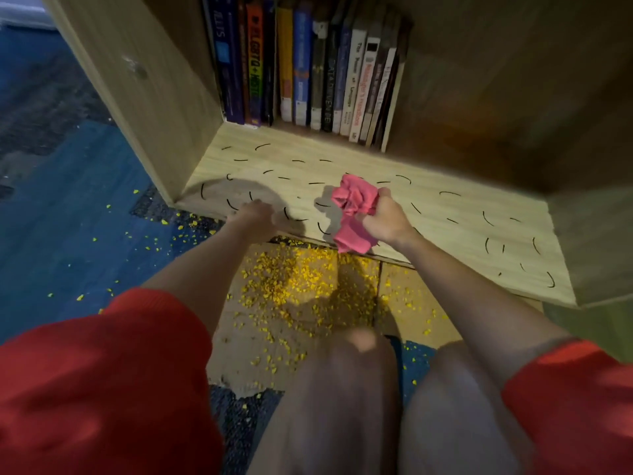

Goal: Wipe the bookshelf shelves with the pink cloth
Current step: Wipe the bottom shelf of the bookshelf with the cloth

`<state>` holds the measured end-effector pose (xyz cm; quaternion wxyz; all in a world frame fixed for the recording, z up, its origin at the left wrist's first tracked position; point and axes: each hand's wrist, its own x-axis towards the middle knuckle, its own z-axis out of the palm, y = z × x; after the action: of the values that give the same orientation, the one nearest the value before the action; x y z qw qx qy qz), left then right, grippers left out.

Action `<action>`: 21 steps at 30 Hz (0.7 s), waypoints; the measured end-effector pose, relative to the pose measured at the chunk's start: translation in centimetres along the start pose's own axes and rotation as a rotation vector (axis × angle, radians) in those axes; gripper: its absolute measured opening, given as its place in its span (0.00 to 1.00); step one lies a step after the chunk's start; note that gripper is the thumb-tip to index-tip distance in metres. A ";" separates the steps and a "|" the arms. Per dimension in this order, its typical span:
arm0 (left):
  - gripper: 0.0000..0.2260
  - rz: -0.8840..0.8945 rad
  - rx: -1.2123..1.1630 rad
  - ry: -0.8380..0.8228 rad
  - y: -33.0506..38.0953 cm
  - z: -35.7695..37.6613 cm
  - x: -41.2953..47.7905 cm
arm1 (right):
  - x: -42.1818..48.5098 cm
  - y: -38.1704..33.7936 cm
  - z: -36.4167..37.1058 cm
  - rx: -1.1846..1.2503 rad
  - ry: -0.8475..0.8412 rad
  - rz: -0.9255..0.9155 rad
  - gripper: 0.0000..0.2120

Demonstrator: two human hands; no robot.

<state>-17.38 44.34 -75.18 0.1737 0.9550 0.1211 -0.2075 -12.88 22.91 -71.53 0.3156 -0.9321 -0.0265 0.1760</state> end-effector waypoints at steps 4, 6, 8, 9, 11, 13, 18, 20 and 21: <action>0.21 -0.024 0.077 0.035 -1.6 0.8 0.1 | 0.0 0.9 0.9 -0.075 -0.091 -0.064 0.33; 0.23 -0.006 0.094 0.033 -2.0 1.6 0.3 | 0.0 1.4 2.0 0.003 -0.044 -0.078 0.26; 0.24 0.025 0.110 0.037 -2.2 2.0 0.5 | 0.0 1.9 2.9 0.092 0.004 -0.081 0.22; 0.25 0.047 0.123 0.049 -2.3 2.3 0.7 | 0.1 2.2 3.4 0.088 0.013 -0.096 0.20; 0.26 0.095 0.157 0.074 -2.5 2.7 1.4 | 0.8 3.2 4.4 -0.021 -0.002 -0.128 0.15; 0.27 0.098 0.176 0.074 -2.5 3.2 1.8 | 1.3 3.9 5.2 -0.121 -0.011 -0.102 0.12; 0.27 0.103 0.256 0.058 -3.0 3.3 2.1 | 1.5 2.8 7.1 -0.252 0.109 0.008 0.19; 0.28 0.118 0.294 0.063 -3.2 3.2 2.3 | 1.4 1.6 8.3 -0.278 0.118 -0.025 0.20; 0.28 0.129 0.311 0.056 -3.2 3.1 2.3 | 1.3 1.1 9.1 -0.297 0.108 -0.058 0.20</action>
<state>-17.41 46.46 -79.80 0.0335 0.9816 0.0309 -0.1857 -14.89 27.48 -79.35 0.1802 -0.9754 -0.0624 0.1107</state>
